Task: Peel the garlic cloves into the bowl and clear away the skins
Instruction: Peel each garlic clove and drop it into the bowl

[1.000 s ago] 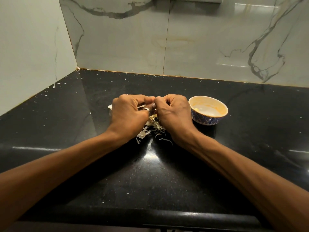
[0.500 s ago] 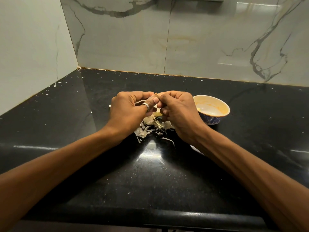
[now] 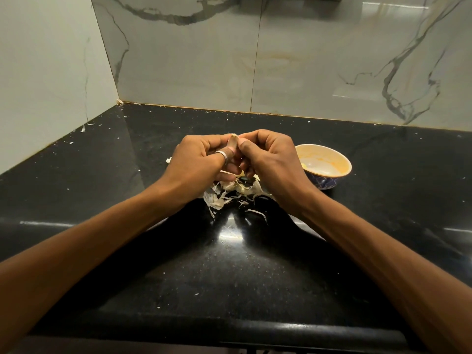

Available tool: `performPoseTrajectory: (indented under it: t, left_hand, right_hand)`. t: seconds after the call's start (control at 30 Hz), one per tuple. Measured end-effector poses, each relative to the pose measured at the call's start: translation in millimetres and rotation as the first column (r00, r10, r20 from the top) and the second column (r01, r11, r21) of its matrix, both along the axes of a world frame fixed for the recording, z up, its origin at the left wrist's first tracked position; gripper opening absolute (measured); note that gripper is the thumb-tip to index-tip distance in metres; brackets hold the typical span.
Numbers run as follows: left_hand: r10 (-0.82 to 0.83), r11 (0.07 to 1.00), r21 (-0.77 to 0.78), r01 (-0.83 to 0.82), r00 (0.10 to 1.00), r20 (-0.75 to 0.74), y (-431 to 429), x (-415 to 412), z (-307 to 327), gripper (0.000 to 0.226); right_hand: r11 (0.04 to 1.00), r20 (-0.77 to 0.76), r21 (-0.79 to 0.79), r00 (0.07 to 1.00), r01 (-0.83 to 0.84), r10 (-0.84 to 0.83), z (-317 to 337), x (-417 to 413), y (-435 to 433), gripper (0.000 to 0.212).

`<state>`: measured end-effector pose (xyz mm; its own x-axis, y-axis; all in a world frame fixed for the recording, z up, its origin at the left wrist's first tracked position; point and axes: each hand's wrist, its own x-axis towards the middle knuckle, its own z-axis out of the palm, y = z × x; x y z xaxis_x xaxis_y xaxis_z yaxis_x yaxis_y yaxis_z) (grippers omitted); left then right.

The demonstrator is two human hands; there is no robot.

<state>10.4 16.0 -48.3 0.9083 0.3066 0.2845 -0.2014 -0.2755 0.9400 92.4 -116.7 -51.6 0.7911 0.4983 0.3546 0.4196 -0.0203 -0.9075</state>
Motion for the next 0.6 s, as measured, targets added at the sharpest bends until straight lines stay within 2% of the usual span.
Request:
performPoseTrajectory:
  t: [0.13, 0.33, 0.6]
  left_hand:
    - [-0.055, 0.998, -0.013, 0.055, 0.997, -0.051, 1.2, -0.9, 3.3, 0.023]
    - [-0.075, 0.997, -0.023, 0.073, 0.996, -0.058, 2.1, -0.5, 4.1, 0.038]
    - [-0.033, 0.999, -0.018, 0.032, 0.998, -0.051, 5.7, 0.4, 4.2, 0.025]
  right_hand:
    - [0.999, 0.088, -0.048, 0.996, 0.013, -0.008, -0.9, -0.9, -0.1, 0.013]
    - [0.996, 0.136, -0.088, 0.991, 0.018, -0.006, -1.9, 0.4, 0.9, 0.015]
    - [0.982, 0.268, -0.099, 0.955, 0.16, -0.129, -1.6, 4.9, -1.1, 0.016]
